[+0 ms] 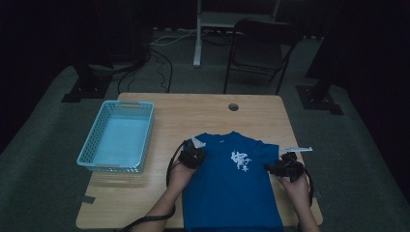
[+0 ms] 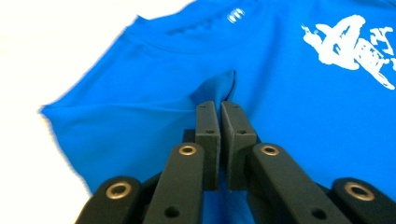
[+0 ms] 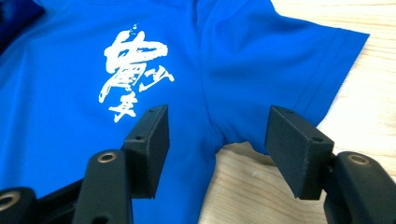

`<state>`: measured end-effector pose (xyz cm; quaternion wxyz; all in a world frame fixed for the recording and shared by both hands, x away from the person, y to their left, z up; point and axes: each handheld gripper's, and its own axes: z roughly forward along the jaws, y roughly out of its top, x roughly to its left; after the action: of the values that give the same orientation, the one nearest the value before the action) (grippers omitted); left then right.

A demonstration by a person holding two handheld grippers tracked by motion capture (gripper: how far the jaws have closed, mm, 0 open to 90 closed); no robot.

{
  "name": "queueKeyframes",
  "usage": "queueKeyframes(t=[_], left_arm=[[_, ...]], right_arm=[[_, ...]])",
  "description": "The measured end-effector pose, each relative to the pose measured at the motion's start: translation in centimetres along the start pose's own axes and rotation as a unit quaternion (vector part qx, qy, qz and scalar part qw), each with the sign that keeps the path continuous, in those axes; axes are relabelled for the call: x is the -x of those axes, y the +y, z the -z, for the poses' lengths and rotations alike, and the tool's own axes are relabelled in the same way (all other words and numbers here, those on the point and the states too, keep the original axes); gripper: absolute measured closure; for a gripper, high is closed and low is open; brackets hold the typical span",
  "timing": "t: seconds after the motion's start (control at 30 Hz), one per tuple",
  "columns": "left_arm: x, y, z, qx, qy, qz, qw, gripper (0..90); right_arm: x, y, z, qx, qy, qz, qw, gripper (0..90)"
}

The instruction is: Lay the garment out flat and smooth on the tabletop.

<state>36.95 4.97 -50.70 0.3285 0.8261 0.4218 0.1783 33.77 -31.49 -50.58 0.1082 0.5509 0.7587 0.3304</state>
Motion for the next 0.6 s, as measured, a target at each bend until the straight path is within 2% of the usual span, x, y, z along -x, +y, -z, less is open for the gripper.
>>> queueKeyframes(t=[0.1, 0.17, 0.23, 0.3, 0.33, 0.4, 0.47, 0.53, 0.6], left_arm=[[-1.3, -0.1, 2.2, 0.010, 0.017, -0.001, 0.9998, 87.8], [-2.6, -0.3, 4.4, 0.022, 0.044, 0.000, 0.9988, 87.8], [-4.0, -0.6, 6.5, 0.024, 0.087, 0.005, 0.9959, 87.5], [-5.5, -1.2, 8.3, 0.028, 0.131, 0.017, 0.9908, 79.8], [-6.2, -1.5, 9.0, 0.026, 0.147, 0.026, 0.9885, 75.7], [-7.3, -2.0, 9.8, 0.031, 0.147, 0.043, 0.9877, 65.7], [-7.8, -2.5, 10.2, 0.044, 0.134, 0.064, 0.9879, 58.5], [-7.1, -2.7, 10.0, 0.053, 0.098, 0.073, 0.9911, 52.9], [-5.8, -2.6, 9.3, 0.052, 0.066, 0.067, 0.9942, 47.1]], right_arm=[[0.0, -0.1, -0.1, -0.002, 0.000, 0.001, 1.0000, 39.4], [0.0, -0.1, -0.1, -0.002, 0.000, 0.001, 1.0000, 39.4], [0.1, -0.1, -0.1, -0.001, -0.001, -0.001, 1.0000, 39.4], [0.0, 0.0, 0.0, -0.001, -0.001, -0.004, 1.0000, 39.4], [0.0, 0.1, 0.1, -0.001, -0.001, -0.003, 1.0000, 39.4], [-0.2, 0.3, 0.1, -0.001, -0.001, -0.004, 1.0000, 39.4], [-0.4, 0.6, 0.1, 0.003, 0.001, 0.000, 1.0000, 36.9], [-0.8, 1.1, 0.0, 0.010, 0.008, -0.007, 0.9999, 29.9], [-1.2, 1.5, -0.4, 0.009, 0.026, -0.010, 0.9996, 19.5]])
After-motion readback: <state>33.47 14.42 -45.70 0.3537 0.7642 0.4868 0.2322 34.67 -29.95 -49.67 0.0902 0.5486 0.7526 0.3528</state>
